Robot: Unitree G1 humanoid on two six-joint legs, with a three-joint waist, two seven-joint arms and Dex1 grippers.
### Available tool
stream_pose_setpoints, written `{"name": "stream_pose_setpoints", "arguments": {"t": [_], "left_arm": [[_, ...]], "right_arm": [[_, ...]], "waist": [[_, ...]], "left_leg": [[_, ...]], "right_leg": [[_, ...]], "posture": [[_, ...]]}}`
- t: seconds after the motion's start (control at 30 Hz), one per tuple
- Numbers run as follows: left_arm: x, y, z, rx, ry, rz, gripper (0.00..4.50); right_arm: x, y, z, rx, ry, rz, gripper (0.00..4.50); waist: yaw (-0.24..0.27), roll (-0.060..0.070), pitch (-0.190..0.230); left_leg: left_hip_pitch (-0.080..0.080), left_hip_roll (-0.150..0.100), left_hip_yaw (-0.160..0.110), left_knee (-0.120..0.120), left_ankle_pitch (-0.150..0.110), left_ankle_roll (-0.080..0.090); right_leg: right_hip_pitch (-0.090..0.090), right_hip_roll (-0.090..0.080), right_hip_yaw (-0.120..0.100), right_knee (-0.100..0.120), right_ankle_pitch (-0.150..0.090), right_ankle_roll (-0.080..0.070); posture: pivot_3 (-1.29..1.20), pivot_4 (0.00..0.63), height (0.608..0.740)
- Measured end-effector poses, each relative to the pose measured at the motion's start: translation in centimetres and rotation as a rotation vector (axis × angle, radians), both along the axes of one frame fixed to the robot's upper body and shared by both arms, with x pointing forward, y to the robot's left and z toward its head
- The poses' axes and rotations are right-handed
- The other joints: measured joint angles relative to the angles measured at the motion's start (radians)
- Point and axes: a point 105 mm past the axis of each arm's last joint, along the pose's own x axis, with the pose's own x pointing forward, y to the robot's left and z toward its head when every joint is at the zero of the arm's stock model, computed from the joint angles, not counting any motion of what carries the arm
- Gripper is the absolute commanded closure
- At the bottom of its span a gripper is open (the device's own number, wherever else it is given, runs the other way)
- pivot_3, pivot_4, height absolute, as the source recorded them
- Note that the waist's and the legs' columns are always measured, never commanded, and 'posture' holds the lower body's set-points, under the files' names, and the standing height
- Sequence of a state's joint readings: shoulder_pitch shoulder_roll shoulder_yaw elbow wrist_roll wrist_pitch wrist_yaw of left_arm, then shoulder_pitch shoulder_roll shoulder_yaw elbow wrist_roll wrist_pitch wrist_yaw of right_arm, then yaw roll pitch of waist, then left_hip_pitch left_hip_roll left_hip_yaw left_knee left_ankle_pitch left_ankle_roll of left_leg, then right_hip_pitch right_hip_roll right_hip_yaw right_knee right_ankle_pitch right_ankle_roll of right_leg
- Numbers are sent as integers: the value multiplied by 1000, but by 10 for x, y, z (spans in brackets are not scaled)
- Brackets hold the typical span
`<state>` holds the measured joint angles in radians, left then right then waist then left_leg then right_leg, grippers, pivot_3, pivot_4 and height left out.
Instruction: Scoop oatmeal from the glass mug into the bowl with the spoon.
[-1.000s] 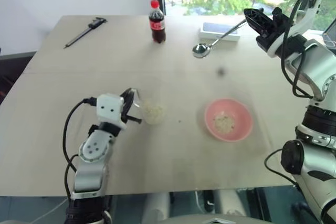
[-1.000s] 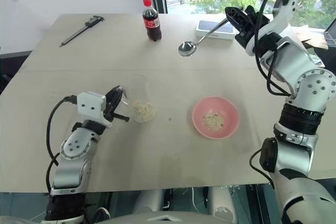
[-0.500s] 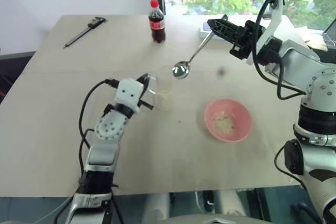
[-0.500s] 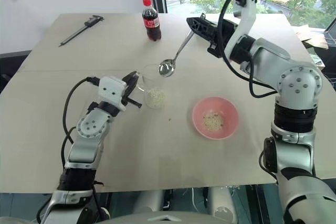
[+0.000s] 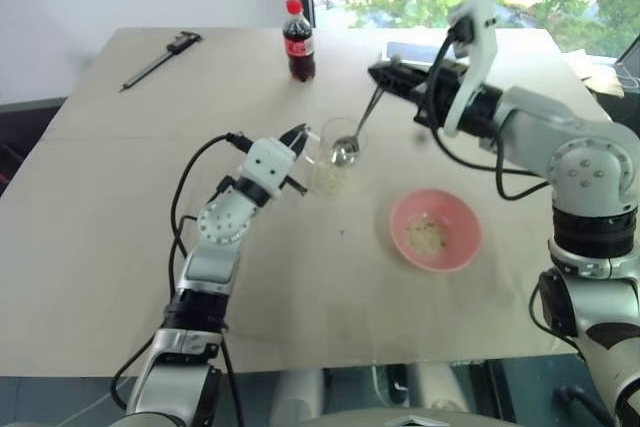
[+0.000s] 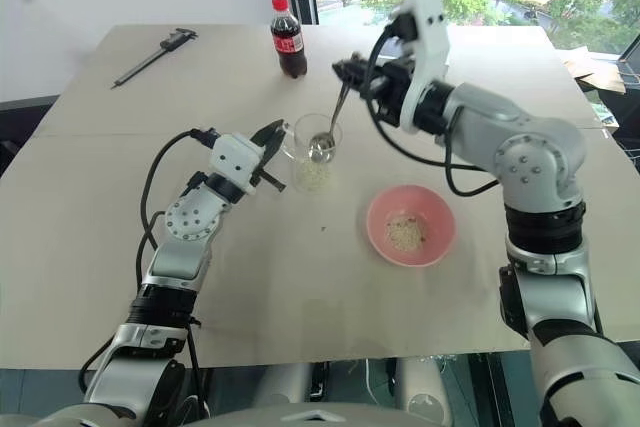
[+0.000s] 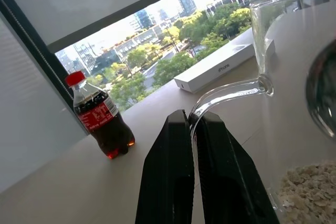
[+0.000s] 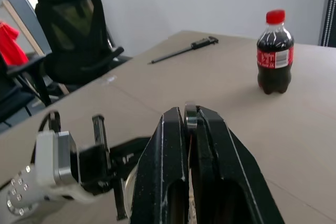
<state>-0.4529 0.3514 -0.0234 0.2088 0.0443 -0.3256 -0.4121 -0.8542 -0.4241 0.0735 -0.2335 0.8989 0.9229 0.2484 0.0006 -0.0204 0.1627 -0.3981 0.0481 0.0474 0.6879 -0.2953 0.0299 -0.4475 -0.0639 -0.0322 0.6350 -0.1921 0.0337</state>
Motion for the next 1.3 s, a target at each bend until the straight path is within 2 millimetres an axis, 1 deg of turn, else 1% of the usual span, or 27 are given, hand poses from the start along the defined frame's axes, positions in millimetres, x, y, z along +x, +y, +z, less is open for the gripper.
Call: {"name": "stream_pose_setpoints", "arguments": {"t": [0.03, 0.1, 0.2, 0.27, 0.43, 0.6, 0.7, 0.77, 0.87, 0.97, 1.07, 1.17, 1.3], "left_arm": [[1, -5, 1, -3, 1, -21, 4412], [1, -11, 1, 2, 4, -47, 4412], [3, -12, -3, 0, 24, -58, 4412], [4, -12, -3, 0, 27, -62, 4412], [5, -13, -4, 0, 32, -66, 4412], [5, -13, -4, -6, 30, -70, 4412], [5, -14, -3, -12, 26, -73, 4412], [5, -14, -3, -13, 25, -74, 4412], [5, -16, -3, -19, 25, -78, 4412], [5, -17, -4, -22, 27, -80, 4412], [7, -22, -5, -35, 30, -89, 4412], [9, -24, -6, -40, 29, -91, 4412], [11, -29, -11, -18, 22, -87, 4412]], "right_arm": [[1, 2, -8, -22, -8, -6, 4500], [3, 4, -15, -42, -27, -14, 4500], [4, 5, -17, -68, -80, -20, 4500], [3, 7, -18, -65, -80, -15, 4500], [-2, 12, -29, -45, -15, 11, 4500], [-2, 10, -29, 41, 103, -15, 4500], [3, 2, -28, 109, 187, -62, 4500], [4, 0, -27, 128, 213, -73, 4500], [15, -15, -20, 221, 316, -141, 4500], [18, -25, -16, 260, 348, -166, 4500], [19, -39, -7, 312, 389, -182, 4500], [19, -52, 3, 348, 392, -199, 4500], [20, -70, 6, 383, 422, -233, 4500]], "waist": [[0, 0, 0], [-2, 0, 0], [-6, 0, 0], [-9, 0, 0], [-10, 0, 0], [-10, 0, 0], [-10, 0, 0], [-10, 0, 0], [-10, 0, 0], [-10, 0, 0], [-9, 0, 0], [-11, 0, 0], [-11, 0, 0]], "left_leg": [[0, 0, 0, 0, 0, 0], [0, 0, 0, 0, 0, 0], [0, 0, 0, 0, 0, 0], [0, 0, 0, 0, 0, 0], [0, 0, 0, 0, 0, 0], [0, 0, -1, 0, 0, -1], [0, 0, 0, 0, 0, -1], [0, 0, 0, 0, 0, -1], [1, 0, 0, 0, 1, -1], [1, 0, 0, 0, 1, -1], [0, 0, 0, 0, 0, -1], [0, 0, 0, 0, 0, -1], [0, 0, 0, 0, 0, 0]], "right_leg": [[0, 0, 0, 0, 0, 0], [0, 0, 0, 0, 0, 0], [0, 0, 0, 0, 0, 0], [0, 0, 0, 0, 0, 0], [0, 0, 0, 1, 0, 0], [0, 0, 0, 1, 0, 0], [0, 0, 0, 2, 0, 0], [0, 0, 0, 2, 0, 0], [0, 0, 0, 3, 0, 0], [0, 0, 0, 2, 0, 0], [0, 0, 0, 2, 0, 0], [0, 0, 0, 2, 0, 0], [0, 0, 0, 2, 0, 0]], "posture": [[0, 150, 740], [0, 150, 740], [0, 150, 740], [0, 150, 740], [0, 150, 740], [0, 150, 740], [0, 150, 740], [0, 150, 740], [0, 150, 740], [0, 150, 740], [0, 150, 740], [0, 150, 740], [0, 150, 740]]}}
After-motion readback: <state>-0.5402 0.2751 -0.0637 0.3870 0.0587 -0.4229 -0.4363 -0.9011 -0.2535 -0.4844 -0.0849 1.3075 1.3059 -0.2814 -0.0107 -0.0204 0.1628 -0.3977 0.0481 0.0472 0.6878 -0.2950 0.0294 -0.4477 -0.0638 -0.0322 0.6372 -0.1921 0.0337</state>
